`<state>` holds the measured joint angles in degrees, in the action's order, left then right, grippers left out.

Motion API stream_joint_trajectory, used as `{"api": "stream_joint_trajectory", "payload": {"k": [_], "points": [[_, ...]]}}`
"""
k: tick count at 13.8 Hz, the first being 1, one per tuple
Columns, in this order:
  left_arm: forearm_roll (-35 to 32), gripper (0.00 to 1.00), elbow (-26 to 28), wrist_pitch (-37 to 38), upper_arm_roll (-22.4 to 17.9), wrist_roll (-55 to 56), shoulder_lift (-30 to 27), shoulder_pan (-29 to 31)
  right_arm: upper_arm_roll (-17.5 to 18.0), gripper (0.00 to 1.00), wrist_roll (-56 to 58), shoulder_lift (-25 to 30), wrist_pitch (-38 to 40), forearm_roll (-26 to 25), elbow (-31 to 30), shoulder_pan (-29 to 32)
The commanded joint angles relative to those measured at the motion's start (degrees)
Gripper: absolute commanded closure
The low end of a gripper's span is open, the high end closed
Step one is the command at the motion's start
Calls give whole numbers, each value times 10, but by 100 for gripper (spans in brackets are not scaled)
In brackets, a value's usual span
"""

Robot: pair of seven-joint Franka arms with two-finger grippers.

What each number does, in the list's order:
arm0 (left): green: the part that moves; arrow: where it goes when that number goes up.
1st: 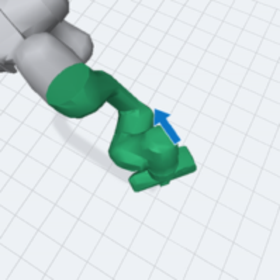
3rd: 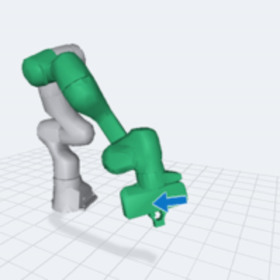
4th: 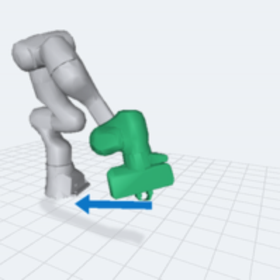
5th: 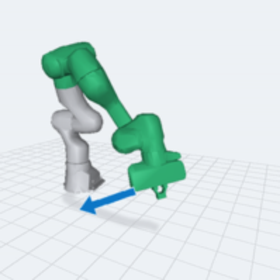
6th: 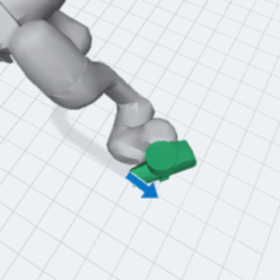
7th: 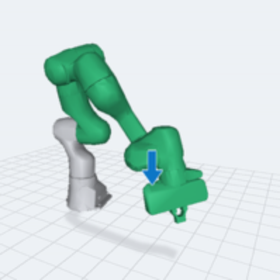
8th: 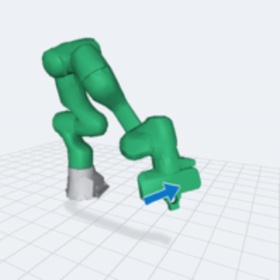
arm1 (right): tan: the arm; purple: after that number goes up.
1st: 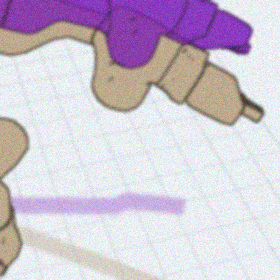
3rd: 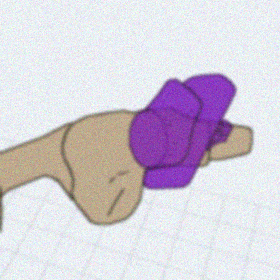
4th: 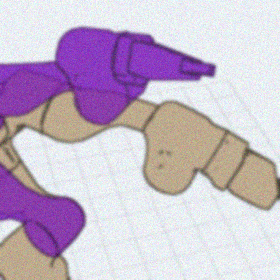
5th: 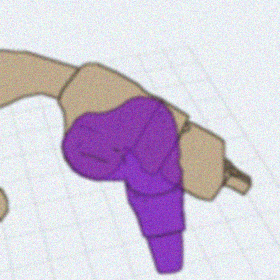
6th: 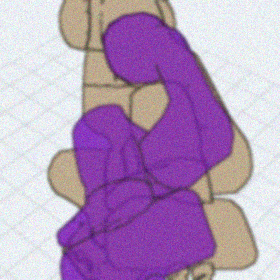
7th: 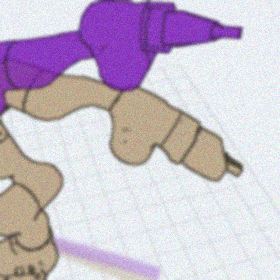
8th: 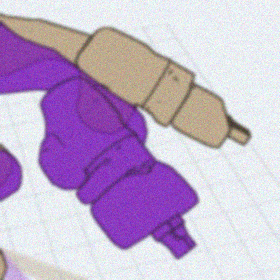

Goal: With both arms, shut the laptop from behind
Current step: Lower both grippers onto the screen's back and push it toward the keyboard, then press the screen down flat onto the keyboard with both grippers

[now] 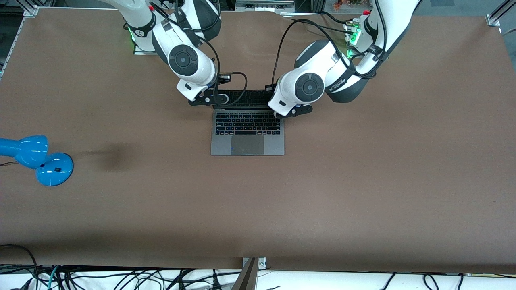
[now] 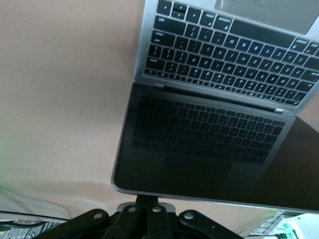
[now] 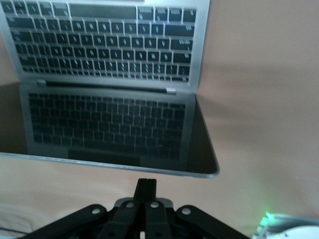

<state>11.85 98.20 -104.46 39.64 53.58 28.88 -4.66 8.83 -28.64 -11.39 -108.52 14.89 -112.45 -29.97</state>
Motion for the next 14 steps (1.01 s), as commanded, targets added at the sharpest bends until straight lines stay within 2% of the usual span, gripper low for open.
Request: {"api": "stream_joint_trajectory", "payload": {"k": [1, 4, 10, 14], "points": [[-30, 100, -41, 4, 0, -6, 35, -3, 2, 100, 9, -13, -20, -27, 11, 9], [-33, 100, -56, 3, -1, -6, 53, -3, 0, 100, 9, -32, -63, -32, 14, 11], [-46, 100, -98, 3, -15, -6, 93, -4, -2, 100, 31, -78, -75, -59, 73, 36], [-57, 100, -119, 2, -20, -5, 113, -6, -2, 100, 32, -105, -130, -59, 76, 44]]}}
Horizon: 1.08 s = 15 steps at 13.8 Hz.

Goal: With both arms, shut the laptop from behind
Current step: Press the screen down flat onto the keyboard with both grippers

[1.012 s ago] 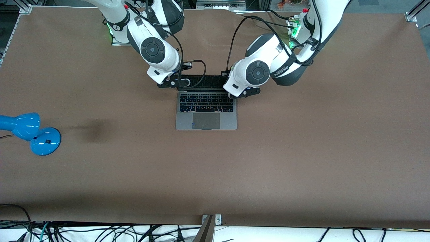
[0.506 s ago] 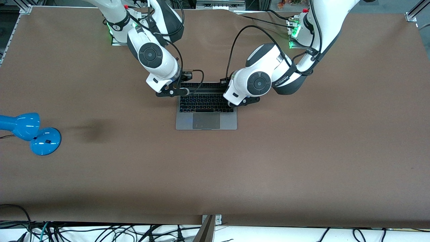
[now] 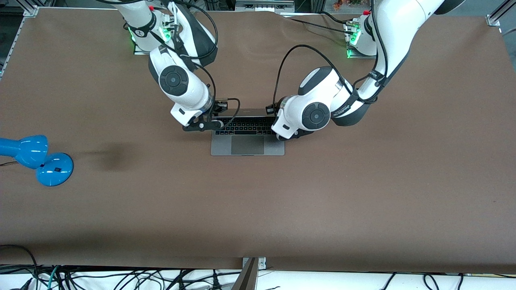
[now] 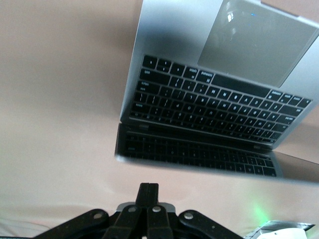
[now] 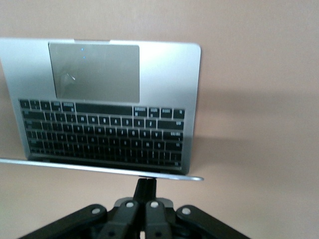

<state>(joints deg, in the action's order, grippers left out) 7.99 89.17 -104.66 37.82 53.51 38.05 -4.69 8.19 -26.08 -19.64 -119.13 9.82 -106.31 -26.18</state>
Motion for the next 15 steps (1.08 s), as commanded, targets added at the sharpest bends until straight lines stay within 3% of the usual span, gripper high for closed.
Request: {"api": "stream_joint_trajectory", "payload": {"k": [1, 15], "points": [[-18, 100, -36, -1, -7, -5, 27, -7, 4, 100, 6, -30, -39, -9, 15, 7], [-85, 100, -92, -96, -34, 2, 139, -18, -10, 100, 5, -134, -120, -53, 66, 13]]}}
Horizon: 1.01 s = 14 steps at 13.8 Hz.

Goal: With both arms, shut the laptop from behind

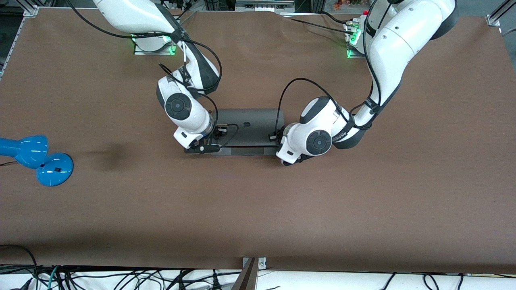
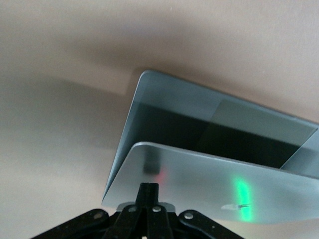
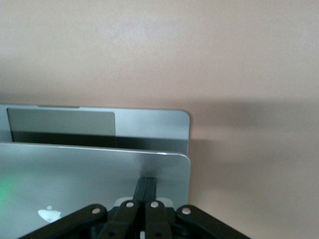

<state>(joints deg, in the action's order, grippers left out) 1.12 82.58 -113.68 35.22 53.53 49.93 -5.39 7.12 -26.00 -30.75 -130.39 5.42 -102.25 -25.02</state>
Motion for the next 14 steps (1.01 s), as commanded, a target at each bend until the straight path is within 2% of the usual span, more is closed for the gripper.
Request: {"api": "stream_joint_trajectory", "payload": {"k": [1, 7, 14], "points": [[-22, 100, -26, -13, -11, 1, 21, -15, -3, 100, 5, -31, -13, -10, 31, 1], [-48, 100, -27, -42, -17, 1, 46, -18, -8, 100, 5, -69, -21, -14, 59, 1], [-57, 100, -34, -50, -24, 0, 59, -23, -11, 100, 1, -91, -54, -20, 63, 1]]}}
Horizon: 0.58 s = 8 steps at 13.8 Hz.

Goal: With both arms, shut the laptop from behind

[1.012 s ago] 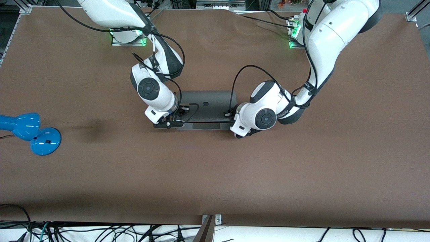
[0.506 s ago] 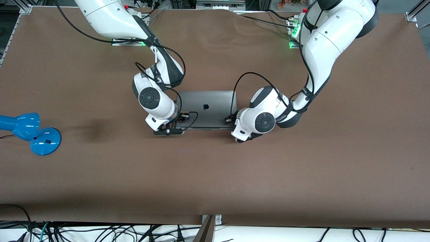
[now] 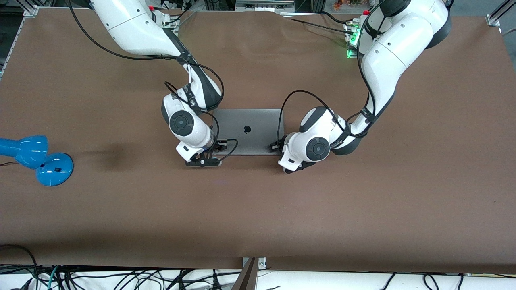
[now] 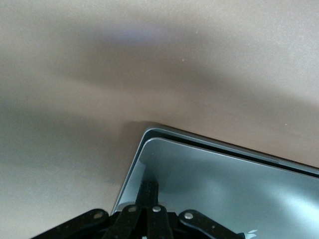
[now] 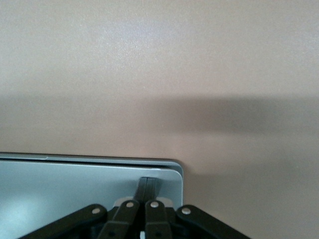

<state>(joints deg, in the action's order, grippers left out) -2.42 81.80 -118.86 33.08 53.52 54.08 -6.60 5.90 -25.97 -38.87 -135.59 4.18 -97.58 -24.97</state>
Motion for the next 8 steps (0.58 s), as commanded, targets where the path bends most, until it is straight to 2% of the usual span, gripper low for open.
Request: {"api": "stream_joint_trajectory", "payload": {"k": [1, 7, 8], "points": [[-22, 100, -26, 1, -4, 0, 18, -11, 1, 100, 0, -11, -4, -7, 16, 1], [-22, 100, -26, -2, -7, -2, 22, -14, 1, 100, -3, -26, -31, -7, 16, 0], [-22, 91, -26, -2, -7, -2, 22, -14, 1, 100, -3, -29, -35, -7, 16, 0]]}}
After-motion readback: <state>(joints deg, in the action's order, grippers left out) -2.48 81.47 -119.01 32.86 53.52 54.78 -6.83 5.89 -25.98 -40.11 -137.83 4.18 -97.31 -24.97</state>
